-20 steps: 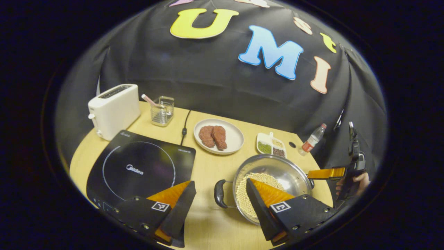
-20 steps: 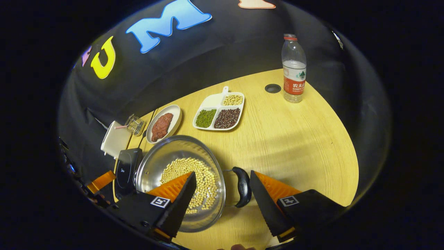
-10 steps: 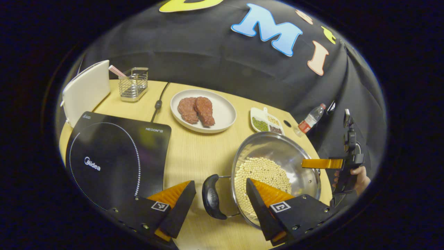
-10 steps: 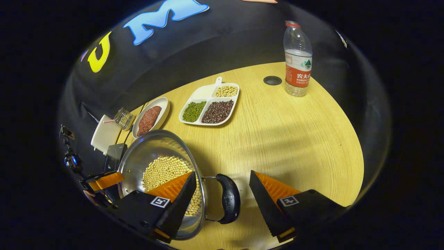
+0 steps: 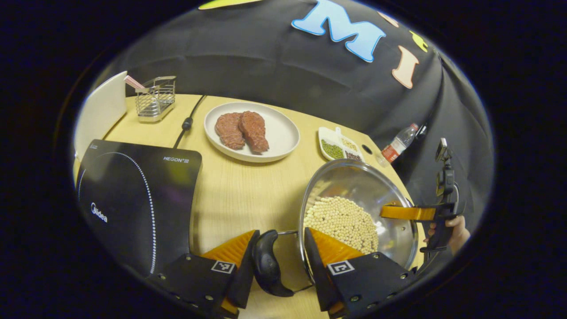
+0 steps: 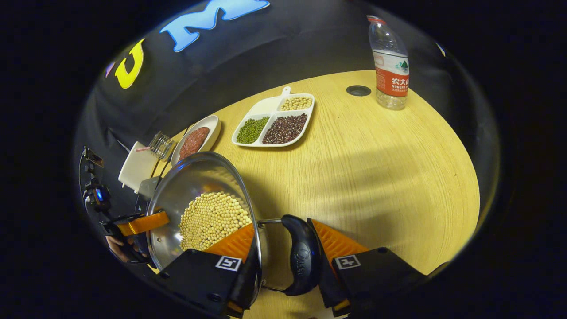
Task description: First push the handle of the pot to place it horizontally, then grasp the pot with both hands and set it on the induction cooktop.
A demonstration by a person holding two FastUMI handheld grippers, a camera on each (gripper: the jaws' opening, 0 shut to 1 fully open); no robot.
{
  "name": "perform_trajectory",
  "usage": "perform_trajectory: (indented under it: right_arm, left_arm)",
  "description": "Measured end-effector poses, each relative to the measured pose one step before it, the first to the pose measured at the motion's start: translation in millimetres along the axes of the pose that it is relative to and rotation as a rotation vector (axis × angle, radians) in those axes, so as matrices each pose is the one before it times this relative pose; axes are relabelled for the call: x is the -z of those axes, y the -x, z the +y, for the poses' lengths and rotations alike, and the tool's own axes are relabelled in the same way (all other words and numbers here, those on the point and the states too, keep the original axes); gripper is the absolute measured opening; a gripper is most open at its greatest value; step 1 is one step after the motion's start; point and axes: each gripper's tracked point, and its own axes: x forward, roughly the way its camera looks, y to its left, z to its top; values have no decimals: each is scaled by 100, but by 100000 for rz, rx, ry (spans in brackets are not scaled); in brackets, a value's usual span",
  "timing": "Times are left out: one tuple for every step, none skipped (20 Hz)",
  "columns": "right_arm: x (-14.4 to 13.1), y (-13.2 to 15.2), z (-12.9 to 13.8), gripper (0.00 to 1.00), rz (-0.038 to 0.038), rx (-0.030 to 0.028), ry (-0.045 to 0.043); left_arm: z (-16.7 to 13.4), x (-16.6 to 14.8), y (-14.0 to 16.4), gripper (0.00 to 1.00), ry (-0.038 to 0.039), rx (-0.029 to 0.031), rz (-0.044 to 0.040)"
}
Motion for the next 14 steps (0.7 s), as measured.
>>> perform_trajectory:
  right_arm:
    - [-30,286,-272,55,-54,476,945]
    - [70,-244,87,55,389,-349,-321]
    - [-31,-140,40,59,674,-60,-880]
    - [5,138,126,61,357,57,-516]
    - [239,-227,-19,57,747,-5,-416]
    - [-208,309,-73,55,-601,-13,649]
    - [36,112,-13,55,378,538,-319]
    - [162,-76,-75,53,43,-351,126]
    - [117,93,-110,56,100,342,250]
    - [206,110,-62,56,-307,549,36]
    - [304,259,21,56,342,350,384]
    - [553,304,76,56,430,152,-304]
    - [504,463,9,56,606,155,-768]
    - [697,575,37,53,423,206,-148]
  left_arm:
    - [-62,213,-427,64,16,-392,674]
    - [184,143,-231,60,566,-787,966]
    - [-96,-176,448,58,219,211,-573]
    - [-1,179,-176,59,715,236,297]
    - [64,-51,45,57,1159,-291,16]
    - [-12,-43,-18,56,382,-480,-620]
    - [20,72,191,53,-338,-159,489]
    - [-111,-5,-207,57,-454,-166,275]
    - [-69,141,72,56,-382,-153,260]
    - [-96,81,-17,55,-488,-304,-15]
    - [-50,317,123,53,-533,-155,635]
    - [-171,396,581,52,-202,134,427]
    - [-166,359,627,52,236,217,446]
    - [-158,384,664,52,-11,147,902]
